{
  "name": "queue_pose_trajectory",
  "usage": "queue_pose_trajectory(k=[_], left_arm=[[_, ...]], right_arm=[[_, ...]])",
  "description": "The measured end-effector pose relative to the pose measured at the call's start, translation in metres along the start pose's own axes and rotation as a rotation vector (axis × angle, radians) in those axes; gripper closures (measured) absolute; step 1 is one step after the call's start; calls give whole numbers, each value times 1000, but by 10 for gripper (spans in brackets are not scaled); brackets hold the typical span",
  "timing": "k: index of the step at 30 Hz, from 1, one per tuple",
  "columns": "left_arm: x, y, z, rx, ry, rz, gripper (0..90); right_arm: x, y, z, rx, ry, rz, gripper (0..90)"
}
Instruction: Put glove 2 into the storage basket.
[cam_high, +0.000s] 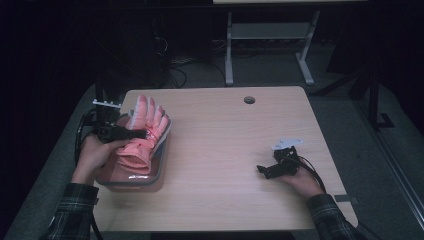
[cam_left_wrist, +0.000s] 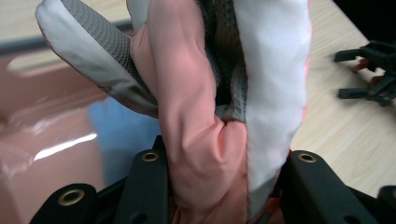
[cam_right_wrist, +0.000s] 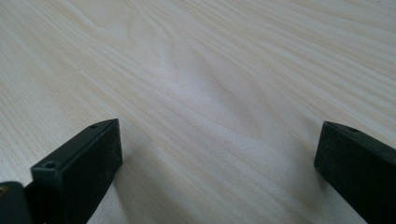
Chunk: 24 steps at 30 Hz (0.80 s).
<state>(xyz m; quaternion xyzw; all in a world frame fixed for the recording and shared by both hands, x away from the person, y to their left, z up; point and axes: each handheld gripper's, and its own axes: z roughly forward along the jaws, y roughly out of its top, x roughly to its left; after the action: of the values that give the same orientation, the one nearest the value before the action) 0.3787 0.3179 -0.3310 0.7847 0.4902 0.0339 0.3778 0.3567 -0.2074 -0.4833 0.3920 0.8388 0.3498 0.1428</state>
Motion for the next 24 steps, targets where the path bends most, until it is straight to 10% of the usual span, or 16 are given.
queue_pose_trajectory(k=[10,24], left_arm=[[28,-20,18,44,68,-64,623],[34,-40,49,84,46,-85,532]], right_arm=[[0,0,0,1,1,2,3],[0,0,0,0,-1,3,3]])
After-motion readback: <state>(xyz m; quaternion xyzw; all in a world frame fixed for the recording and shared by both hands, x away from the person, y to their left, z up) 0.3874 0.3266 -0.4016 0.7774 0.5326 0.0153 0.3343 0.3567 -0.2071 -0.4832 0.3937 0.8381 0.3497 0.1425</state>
